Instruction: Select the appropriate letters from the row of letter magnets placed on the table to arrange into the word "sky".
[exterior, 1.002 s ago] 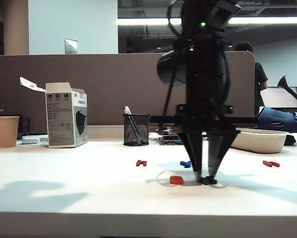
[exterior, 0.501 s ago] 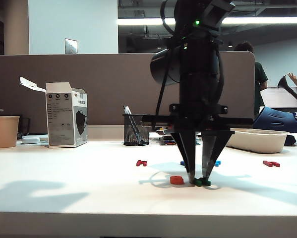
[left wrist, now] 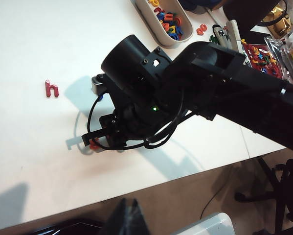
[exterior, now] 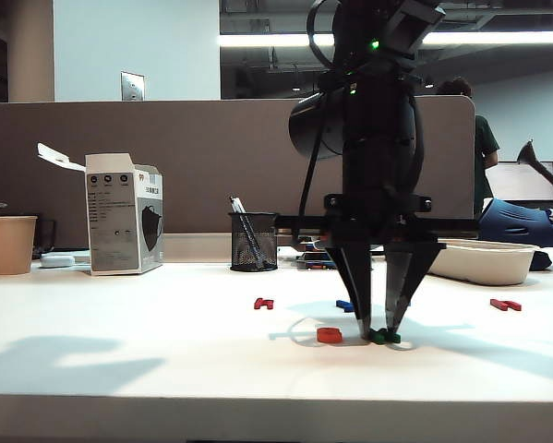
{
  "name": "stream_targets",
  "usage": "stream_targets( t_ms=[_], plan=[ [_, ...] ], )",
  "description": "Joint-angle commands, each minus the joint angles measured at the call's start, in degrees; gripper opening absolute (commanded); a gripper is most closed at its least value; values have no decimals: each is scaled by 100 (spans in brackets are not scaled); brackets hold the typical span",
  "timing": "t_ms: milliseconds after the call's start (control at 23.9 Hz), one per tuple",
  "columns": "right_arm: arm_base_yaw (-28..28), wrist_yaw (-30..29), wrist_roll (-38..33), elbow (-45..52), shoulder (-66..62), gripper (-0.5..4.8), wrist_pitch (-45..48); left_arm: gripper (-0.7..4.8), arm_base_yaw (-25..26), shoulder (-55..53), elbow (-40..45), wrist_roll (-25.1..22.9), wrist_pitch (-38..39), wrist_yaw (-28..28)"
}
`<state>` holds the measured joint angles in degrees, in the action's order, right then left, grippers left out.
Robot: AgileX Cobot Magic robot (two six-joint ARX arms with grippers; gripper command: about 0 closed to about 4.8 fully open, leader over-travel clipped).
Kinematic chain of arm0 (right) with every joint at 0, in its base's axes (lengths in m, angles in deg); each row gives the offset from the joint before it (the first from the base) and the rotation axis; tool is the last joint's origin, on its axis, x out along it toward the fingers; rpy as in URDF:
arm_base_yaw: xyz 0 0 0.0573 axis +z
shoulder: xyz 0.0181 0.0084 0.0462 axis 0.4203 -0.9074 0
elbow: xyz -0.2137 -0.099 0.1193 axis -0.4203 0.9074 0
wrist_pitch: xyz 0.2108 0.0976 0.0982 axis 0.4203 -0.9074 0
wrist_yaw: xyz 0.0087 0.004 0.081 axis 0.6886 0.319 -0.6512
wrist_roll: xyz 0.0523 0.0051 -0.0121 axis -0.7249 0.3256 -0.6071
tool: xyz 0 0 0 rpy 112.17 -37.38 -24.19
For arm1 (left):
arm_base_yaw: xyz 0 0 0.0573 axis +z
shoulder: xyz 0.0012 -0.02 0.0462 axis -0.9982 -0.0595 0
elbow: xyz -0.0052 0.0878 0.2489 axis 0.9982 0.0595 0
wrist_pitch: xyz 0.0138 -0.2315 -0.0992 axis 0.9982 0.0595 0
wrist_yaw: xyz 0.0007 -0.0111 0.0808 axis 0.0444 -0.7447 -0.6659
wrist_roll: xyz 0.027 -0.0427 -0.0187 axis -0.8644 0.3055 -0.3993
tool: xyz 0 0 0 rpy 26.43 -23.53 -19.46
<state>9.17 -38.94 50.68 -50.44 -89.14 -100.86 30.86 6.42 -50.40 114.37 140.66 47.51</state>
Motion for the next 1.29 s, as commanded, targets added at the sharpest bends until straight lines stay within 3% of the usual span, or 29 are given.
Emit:
stream_targets(
  t_ms=[42, 167, 334, 1294],
  plan=[
    [-15, 90, 22, 68, -83, 118, 2, -5, 2, 7, -11, -15, -35, -20],
    [-15, 87, 83, 68, -83, 120, -4, -5, 2, 7, -11, -15, -35, -20],
    [-15, 90, 107, 68, -81, 171, -72, -5, 2, 7, -11, -15, -35, -20],
    [-15, -87, 149, 63, 710, 171, -96, -5, 2, 7, -11, -15, -35, -20]
  ],
)
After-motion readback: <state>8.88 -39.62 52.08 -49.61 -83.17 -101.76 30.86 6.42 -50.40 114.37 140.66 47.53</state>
